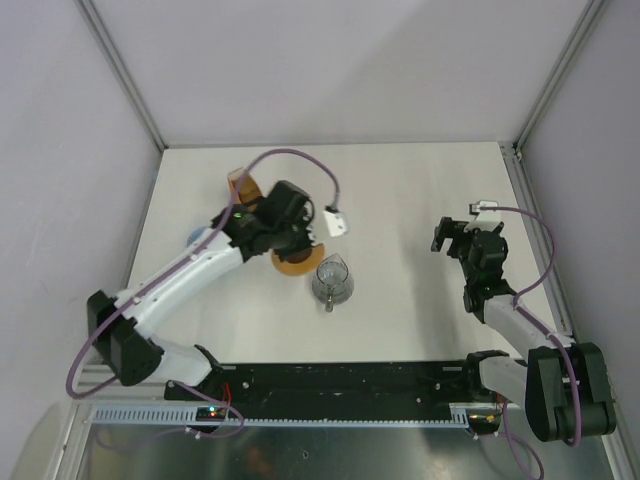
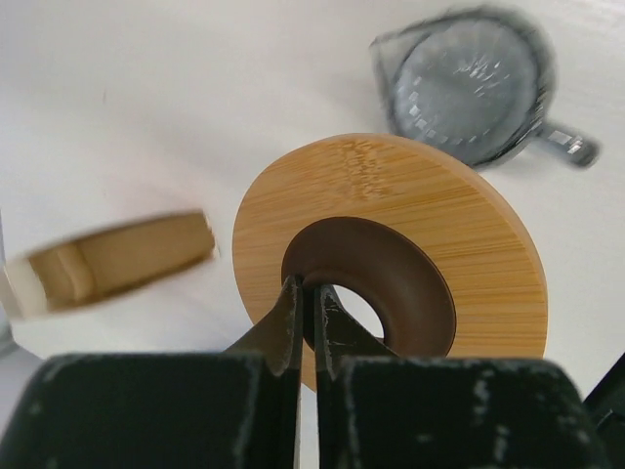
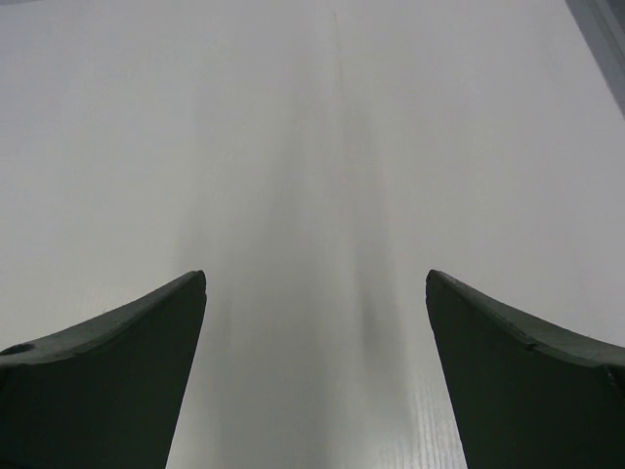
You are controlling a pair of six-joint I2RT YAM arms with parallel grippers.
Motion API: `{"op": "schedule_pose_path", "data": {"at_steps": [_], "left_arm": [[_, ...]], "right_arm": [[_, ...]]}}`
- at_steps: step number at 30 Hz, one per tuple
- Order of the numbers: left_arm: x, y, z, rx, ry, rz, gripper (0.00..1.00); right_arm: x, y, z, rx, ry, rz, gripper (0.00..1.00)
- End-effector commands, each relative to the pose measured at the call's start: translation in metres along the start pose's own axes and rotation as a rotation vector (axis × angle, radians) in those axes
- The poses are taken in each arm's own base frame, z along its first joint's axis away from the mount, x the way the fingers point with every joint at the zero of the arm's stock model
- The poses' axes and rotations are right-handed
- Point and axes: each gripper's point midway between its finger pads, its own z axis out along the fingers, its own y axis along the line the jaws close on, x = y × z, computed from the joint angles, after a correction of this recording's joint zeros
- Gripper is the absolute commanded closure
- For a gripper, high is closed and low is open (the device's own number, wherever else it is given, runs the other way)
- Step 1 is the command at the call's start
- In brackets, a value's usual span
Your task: Place the coffee filter in the dripper
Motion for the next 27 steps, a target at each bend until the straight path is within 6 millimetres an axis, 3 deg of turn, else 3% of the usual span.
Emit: {"op": "schedule_pose_path", "data": {"at_steps": [1,7,16,27], "left_arm": [[-0.039,-0.018,0.015,-0.005,0.023,0.126,1.0],[-0.061,-0.029,0.049,0.026,0.018,0.146,1.0],[-0.075,-0.041,0.076,0.0,-0.02,0.138,1.0],[-0.067,-0.065,0.099,-0.005,0.006,0.147,1.0]], "right_arm": [[-0.014,-0.007,0.001,0.037,-0.065,-0.006,0.01],[-0.009,-0.011,0.001,0.054,-0.081,-0.006,0.01],[0.002,-0.022,0.004,0.098,-0.086,0.005,0.01],[-0.002,-0.023,0.003,0.098,-0.098,0.014,0.01]]}}
